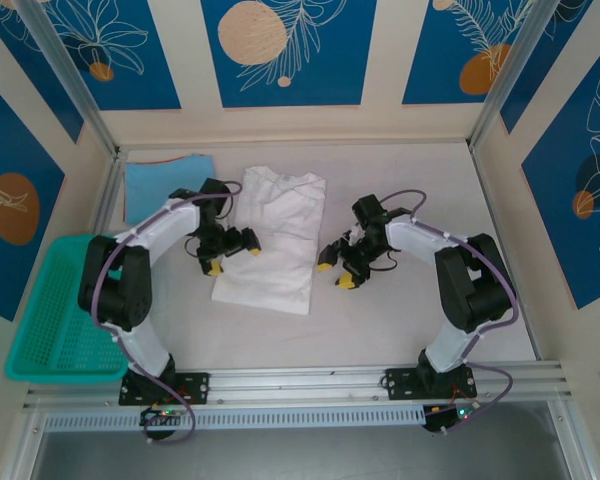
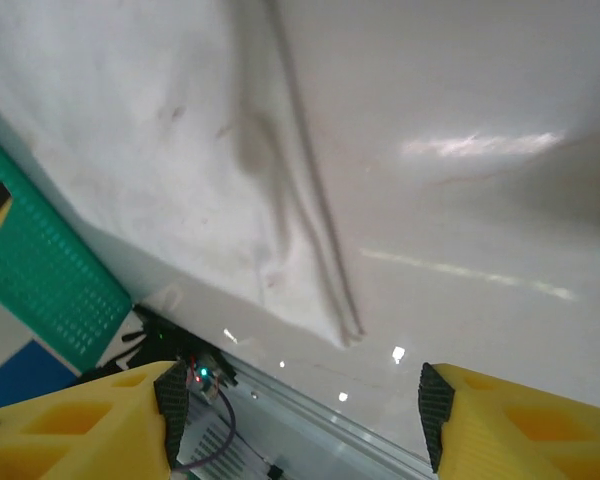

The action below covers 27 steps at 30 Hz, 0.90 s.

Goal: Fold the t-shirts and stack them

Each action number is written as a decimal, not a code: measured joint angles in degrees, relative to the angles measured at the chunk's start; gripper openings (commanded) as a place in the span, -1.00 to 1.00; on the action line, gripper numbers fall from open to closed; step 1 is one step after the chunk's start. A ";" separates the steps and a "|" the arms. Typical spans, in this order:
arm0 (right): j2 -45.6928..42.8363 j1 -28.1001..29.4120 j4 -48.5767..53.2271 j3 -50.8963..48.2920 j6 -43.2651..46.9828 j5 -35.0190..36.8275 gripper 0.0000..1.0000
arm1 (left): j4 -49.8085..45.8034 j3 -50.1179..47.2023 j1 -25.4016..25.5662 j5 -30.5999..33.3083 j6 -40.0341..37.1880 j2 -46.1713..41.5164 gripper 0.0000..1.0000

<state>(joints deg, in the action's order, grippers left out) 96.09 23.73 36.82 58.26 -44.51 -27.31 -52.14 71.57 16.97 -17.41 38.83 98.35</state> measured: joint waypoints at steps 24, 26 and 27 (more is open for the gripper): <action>2.67 13.16 -9.22 -5.55 1.42 -0.33 -0.04 | 5.16 -21.73 -8.37 -3.30 1.79 -5.18 0.02; 2.95 13.35 -9.22 -5.62 1.11 0.20 -0.07 | 5.51 -21.75 -8.61 -3.30 1.81 -5.18 -0.04; 3.19 13.40 -9.20 -5.62 1.05 0.35 -0.08 | 5.90 -21.84 -8.76 -3.32 1.88 -5.18 -0.10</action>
<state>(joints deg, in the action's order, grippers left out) 99.29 37.12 27.62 52.64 -43.46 -26.96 -46.24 49.74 8.21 -20.73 40.71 93.17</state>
